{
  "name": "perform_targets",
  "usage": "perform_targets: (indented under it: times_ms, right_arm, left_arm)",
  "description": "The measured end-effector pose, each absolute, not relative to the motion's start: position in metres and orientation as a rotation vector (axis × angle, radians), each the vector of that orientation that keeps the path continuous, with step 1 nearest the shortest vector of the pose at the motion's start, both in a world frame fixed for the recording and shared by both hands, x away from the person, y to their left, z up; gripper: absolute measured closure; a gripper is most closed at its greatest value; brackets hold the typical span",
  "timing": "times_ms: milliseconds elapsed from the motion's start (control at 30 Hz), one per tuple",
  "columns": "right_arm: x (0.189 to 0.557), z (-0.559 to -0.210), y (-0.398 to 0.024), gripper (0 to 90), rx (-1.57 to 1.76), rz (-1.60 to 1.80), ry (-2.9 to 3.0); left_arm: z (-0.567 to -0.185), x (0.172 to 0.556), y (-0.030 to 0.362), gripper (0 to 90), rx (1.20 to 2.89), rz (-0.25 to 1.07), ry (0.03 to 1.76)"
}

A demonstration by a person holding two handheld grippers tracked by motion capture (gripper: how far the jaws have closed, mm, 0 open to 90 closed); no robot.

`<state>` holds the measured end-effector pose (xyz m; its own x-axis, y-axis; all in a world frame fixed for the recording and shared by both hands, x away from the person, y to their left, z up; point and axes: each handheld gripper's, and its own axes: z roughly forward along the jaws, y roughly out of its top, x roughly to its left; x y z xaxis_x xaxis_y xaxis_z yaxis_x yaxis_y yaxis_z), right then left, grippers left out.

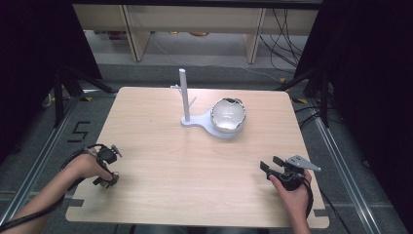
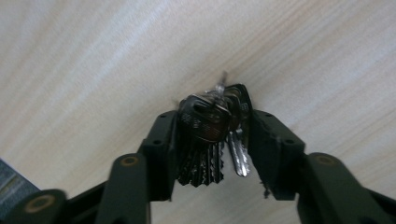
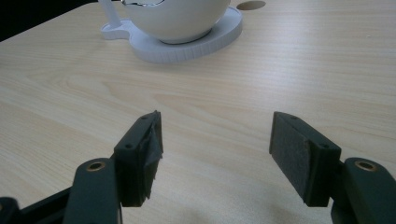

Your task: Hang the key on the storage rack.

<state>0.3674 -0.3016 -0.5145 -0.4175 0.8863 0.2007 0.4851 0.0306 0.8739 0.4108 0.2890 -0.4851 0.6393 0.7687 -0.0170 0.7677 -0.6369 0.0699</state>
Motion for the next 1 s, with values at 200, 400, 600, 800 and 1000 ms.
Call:
perform_targets:
  times_ms: [200,400,600,800,1000]
  right_arm:
    - [0.367,-0.514,-0.301,35.7,1.415,1.341,1.925]
    - [0.367,-0.514,-0.301,35.7,1.414,1.34,1.927]
    - [0.369,-0.515,-0.302,35.6,1.37,1.332,1.932]
    - [0.369,-0.514,-0.302,35.6,1.373,1.32,1.945]
    - [0.368,-0.514,-0.302,35.6,1.36,1.334,1.955]
  left_arm:
    - [-0.485,0.405,0.284,66.2,2.786,0.021,1.347]
    - [-0.484,0.403,0.285,65.0,2.752,-0.062,1.353]
    - [-0.481,0.401,0.294,57.3,2.737,-0.048,1.337]
    - [-0.484,0.397,0.299,57.8,2.771,-0.079,1.299]
    - [-0.484,0.395,0.295,77.4,2.761,-0.105,1.286]
